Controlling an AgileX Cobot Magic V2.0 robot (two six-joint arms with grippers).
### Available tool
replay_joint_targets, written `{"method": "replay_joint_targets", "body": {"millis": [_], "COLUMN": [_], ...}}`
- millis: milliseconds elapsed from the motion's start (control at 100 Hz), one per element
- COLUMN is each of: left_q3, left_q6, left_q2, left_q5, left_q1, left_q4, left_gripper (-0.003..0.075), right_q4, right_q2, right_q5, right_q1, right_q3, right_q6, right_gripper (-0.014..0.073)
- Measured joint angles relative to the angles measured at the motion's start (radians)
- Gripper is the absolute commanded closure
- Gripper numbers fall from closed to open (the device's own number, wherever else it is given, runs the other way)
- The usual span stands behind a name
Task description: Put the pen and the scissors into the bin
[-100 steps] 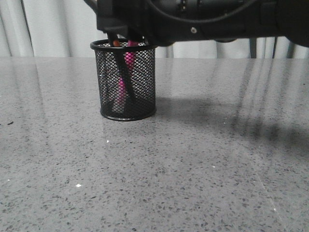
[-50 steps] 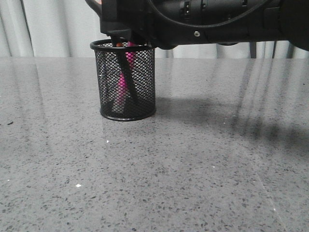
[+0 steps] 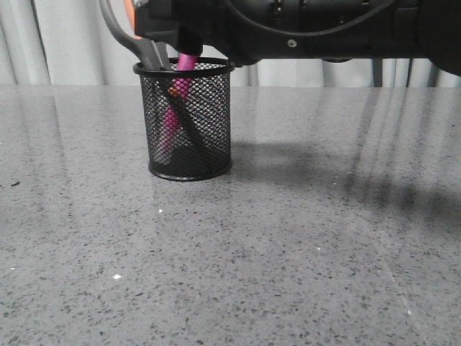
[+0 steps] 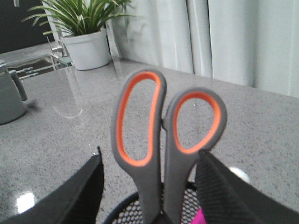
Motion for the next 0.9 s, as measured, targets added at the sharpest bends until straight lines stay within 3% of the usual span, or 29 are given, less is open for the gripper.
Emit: {"method": "replay_joint_targets", "body": {"millis": [330,470,660,800,900], "left_q3": [0.0,0.0,0.0,0.0,0.003], "left_q6": [0.0,0.0,0.0,0.0,0.0], "left_q2": [0.0,0.0,0.0,0.0,0.0], "left_q5": [-0.002,-0.006,-0.01,-0.012,-0.019], "left_q1": [0.0,0.0,0.0,0.0,0.0], "left_q4": [0.0,0.0,0.0,0.0,0.0], "left_gripper": [0.0742,0.0742,0.0742,0.0742,0.0742], "right_q4": [-0.005,-0.005,-0.003,0.003,0.004], "right_q2": [-0.052,-0.138,-0.311,-0.455,-0.558], "right_q5": [-0.07,-0.048,0.145,0.337,0.366], "right_q1": [-0.047,-0.118,-0.226,-0.284,-0.317], "right_q3": [0.002,0.011,0.025,0.037,0.079], "right_q6": [0.0,0.0,0.0,0.0,0.0], "right_gripper": [0.0214,0.036,0.067,0.0669,0.0669]}}
